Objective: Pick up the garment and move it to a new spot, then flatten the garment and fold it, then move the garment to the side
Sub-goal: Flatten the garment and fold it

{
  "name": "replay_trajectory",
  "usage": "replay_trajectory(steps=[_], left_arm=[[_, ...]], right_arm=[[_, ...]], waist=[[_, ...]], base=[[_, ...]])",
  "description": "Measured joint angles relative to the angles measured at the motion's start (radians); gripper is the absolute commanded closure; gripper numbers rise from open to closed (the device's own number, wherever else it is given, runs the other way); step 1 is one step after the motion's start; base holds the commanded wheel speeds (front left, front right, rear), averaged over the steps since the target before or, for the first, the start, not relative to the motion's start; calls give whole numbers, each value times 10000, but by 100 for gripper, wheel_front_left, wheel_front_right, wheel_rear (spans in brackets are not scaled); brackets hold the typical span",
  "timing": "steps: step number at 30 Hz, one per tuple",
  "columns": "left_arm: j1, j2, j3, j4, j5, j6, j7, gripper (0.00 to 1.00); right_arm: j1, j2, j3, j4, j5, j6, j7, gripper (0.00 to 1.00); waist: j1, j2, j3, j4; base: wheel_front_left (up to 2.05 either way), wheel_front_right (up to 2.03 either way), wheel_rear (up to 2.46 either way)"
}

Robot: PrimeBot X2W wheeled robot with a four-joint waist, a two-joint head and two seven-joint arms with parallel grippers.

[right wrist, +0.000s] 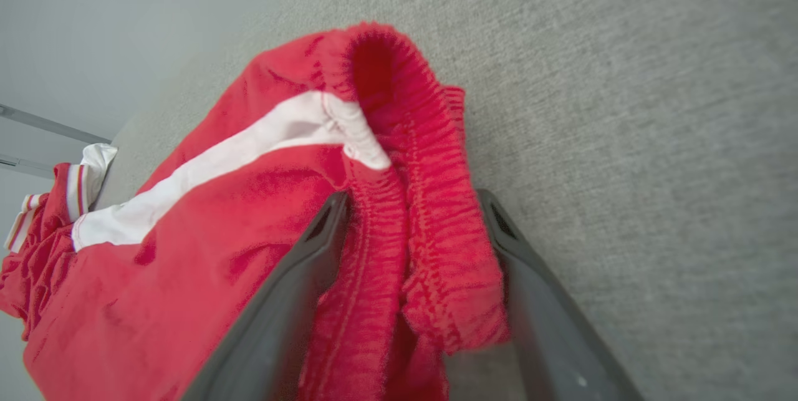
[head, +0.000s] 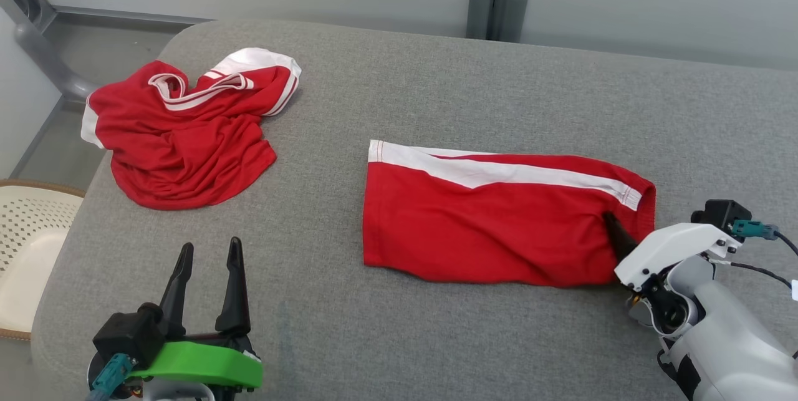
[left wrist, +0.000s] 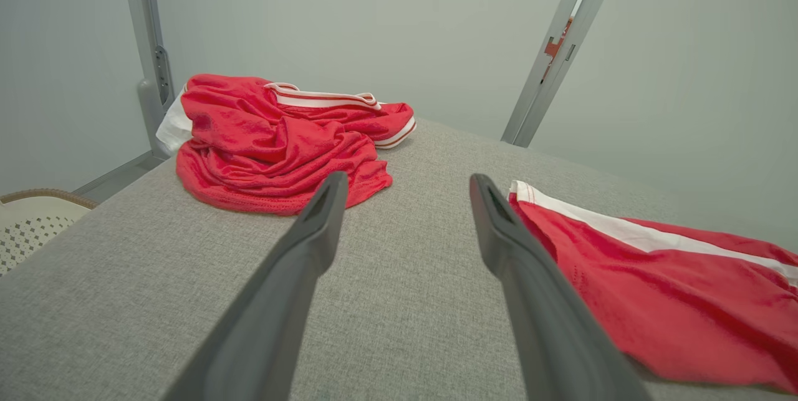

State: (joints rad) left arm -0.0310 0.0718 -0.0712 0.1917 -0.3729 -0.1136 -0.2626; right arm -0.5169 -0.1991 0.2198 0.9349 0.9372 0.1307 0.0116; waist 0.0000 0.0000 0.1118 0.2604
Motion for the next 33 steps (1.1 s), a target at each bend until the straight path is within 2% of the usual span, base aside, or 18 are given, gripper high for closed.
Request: replay_trajectory(steps=[1, 2, 7, 10, 13, 20, 23, 26, 29, 33], left_arm=[[0, -4, 12, 0, 0, -2, 0, 0], [1, -6, 31, 0, 2, -4, 0, 0], [23, -21, 111, -19, 35, -19, 0, 0], [50, -29, 150, -36, 46, -50, 0, 0], [92, -44, 174, -81, 48, -52, 0, 0], [110, -92, 167, -54, 48, -82, 0, 0], [110, -115, 146, 12, 48, -86, 0, 0], [118, -123, 138, 81, 48, -90, 0, 0], [127, -132, 90, 153, 50, -92, 0, 0], [128, -142, 13, 272, 56, -94, -2, 0]], right_arm=[[-1, 29, 48, -40, 90, 0, 19, 53], [-2, 52, 100, -63, 167, 0, 17, 100], [-11, 82, 410, -336, 541, 0, -125, 100], [-65, -159, 573, -493, 667, 0, -196, 100], [-197, -564, 784, -616, 694, 0, -155, 100], [-510, -2027, 1045, -729, 708, -2, 598, 100], [-650, -2313, 1145, -1093, 840, -2, 1110, 100], [-833, -2232, 1058, -1638, 1333, -2, 1730, 100], [-846, -1645, 685, -2385, 2556, -4, 2527, 100], [-822, -965, 341, -2809, 3597, -4, 3250, 100]], waist=[[0, 0, -21, -7], [0, 0, -36, -20], [0, 0, -104, -189], [0, 0, -144, -353], [0, 0, -173, -565], [0, 0, -208, -1184], [0, 0, -229, -1434], [0, 0, -282, -1634], [0, 0, -401, -1719], [0, 0, -506, -1628]], base=[[0, 0, 0], [0, 0, 0], [0, 0, 0], [0, 0, 0], [0, 0, 0], [0, 0, 0], [0, 0, 0], [0, 0, 0], [0, 0, 0], [0, 0, 0]])
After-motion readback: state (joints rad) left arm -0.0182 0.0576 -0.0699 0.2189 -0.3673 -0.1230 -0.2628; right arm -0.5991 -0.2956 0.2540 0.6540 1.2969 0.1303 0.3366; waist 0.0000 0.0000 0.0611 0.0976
